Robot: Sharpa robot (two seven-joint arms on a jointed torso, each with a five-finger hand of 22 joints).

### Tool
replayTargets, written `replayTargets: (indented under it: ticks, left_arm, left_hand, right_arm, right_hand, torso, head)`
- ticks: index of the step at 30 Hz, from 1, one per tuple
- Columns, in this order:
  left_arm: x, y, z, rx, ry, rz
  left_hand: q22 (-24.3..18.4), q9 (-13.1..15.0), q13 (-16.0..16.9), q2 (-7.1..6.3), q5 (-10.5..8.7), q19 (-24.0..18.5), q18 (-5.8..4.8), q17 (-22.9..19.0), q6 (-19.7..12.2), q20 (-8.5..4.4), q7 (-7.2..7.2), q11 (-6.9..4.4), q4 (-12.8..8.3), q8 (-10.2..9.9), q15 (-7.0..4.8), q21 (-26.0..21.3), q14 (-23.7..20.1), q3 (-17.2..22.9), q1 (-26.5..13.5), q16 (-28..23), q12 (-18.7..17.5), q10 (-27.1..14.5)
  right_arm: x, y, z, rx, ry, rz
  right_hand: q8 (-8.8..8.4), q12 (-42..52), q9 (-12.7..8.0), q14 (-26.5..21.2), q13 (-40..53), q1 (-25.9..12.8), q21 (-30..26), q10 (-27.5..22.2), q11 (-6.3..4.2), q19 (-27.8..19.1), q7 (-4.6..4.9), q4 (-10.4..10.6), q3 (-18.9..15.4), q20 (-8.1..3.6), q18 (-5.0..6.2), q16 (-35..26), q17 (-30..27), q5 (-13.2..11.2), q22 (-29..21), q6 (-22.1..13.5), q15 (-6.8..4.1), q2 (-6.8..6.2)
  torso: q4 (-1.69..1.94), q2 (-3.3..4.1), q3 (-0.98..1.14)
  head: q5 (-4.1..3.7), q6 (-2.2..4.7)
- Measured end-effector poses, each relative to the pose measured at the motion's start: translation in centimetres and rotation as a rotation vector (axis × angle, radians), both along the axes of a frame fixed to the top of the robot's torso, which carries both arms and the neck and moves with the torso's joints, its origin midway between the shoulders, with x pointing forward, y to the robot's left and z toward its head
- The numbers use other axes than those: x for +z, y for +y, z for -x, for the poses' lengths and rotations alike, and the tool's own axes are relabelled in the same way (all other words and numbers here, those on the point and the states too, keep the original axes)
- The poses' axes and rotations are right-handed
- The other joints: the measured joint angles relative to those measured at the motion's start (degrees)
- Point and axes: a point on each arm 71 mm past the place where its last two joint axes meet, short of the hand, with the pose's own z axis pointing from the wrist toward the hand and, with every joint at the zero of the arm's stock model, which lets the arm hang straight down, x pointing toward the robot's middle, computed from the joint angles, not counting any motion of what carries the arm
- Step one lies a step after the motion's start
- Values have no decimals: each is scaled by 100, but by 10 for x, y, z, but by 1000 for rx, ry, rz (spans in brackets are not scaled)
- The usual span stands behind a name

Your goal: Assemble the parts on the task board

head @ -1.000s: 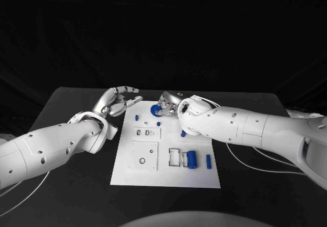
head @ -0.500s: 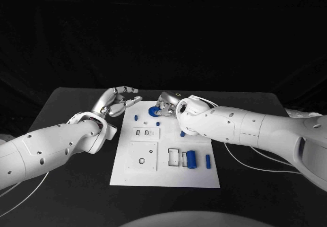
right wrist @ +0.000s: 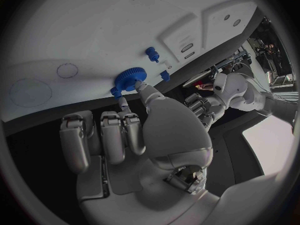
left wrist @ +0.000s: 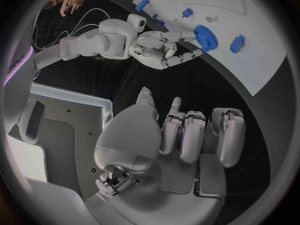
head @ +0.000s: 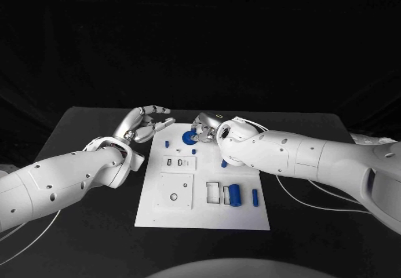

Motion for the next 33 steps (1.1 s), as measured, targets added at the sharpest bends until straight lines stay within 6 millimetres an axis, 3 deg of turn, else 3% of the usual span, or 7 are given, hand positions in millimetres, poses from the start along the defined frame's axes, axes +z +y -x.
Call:
replayTargets:
  ticks: [4, 8, 13, 24, 27, 30, 33]
  left_arm:
    - [0, -1, 0, -2, 0, 0]
    - [0, -2, 0, -4, 0, 1]
    - [0, -1, -1, -1, -1, -1]
    - [-2, -5, -5, 1, -4, -5]
    - [-2, -6, -5, -1, -4, -5]
    - [-3, -6, -5, 0, -3, -5]
    - [-4, -5, -5, 0, -2, -5]
  left_hand:
    - [0, 0, 0, 0, 0, 0, 0, 0, 0, 0, 0, 0, 0, 0, 0, 0, 0, 0, 0, 0, 0, 0]
    - [0, 0, 0, 0, 0, 0, 0, 0, 0, 0, 0, 0, 0, 0, 0, 0, 0, 0, 0, 0, 0, 0]
    - [2, 0, 0, 0, 0, 0, 0, -1, 0, 0, 0, 0, 0, 0, 0, 0, 0, 0, 0, 0, 0, 0]
    - [4, 0, 0, 0, 0, 0, 0, -1, 21, 0, -20, 0, -16, 0, 0, 0, 0, -16, 0, 0, 0, 0]
    - [4, 0, 0, 0, 0, 0, 0, -1, 21, 0, -20, 0, -16, 0, 0, 0, 0, -16, 0, 0, 0, 0]
    - [4, 0, 0, 0, 0, 0, 0, -1, 21, 0, -20, 0, -16, 0, 0, 0, 0, -16, 0, 0, 0, 0]
    - [4, 0, 0, 0, 0, 0, 0, -1, 21, 0, -20, 0, -16, 0, 0, 0, 0, -16, 0, 0, 0, 0]
  right_arm:
    - [1, -4, 2, 0, -6, -9]
    - [4, -13, 8, 3, -26, -41]
    - [18, -28, 18, 10, -75, -116]
    - [66, -90, 33, -37, -178, -260]
    - [70, -106, 37, -56, -180, -269]
    - [70, -119, 41, -67, -173, -271]
    - [67, -129, 44, -75, -159, -267]
  right_hand:
    - [0, 0, 0, 2, 0, 0, 0, 0, 0, 0, -11, 0, 0, 0, 0, 0, 0, -1, 0, -71, -2, 0]
    - [92, 0, 35, 22, 0, -69, 0, 0, 0, 15, 13, 52, -19, -15, 0, 0, 0, -154, 0, 14, -22, -60]
    - [228, 0, 103, 22, 0, -345, 0, 0, 0, 15, 78, 264, -90, -15, 0, 0, -1, -231, 0, 254, -22, 38]
    - [289, 0, 149, 10, 0, -533, 0, 0, 0, 11, 138, 420, -201, 54, 0, 0, -1, -231, 4, 437, 92, 13]
    - [289, 0, 149, 10, -1, -546, 0, 0, 0, 11, 114, 391, -230, 72, 0, 0, -1, -231, 4, 460, 92, -27]
    - [289, 0, 149, 0, 0, -426, 0, -1, -105, 11, -8, 333, -274, 72, 0, 0, -1, -267, 4, 439, 28, -147]
    - [261, 0, 148, 10, -1, -337, 0, 0, -188, 4, -87, 259, -263, -49, -1, 0, -1, -267, 4, 366, -78, -235]
  torso:
    - [2, -1, 0]
    - [2, -2, 2]
    - [-6, -10, 2]
    - [-23, -37, 7]
    - [-23, -37, 8]
    - [-29, -36, 12]
    - [-36, -33, 15]
  head:
    - [-4, 4]
    - [-1, 14]
    - [21, 16]
    - [19, 79]
    - [-1, 96]
    - [-15, 110]
    - [-41, 122]
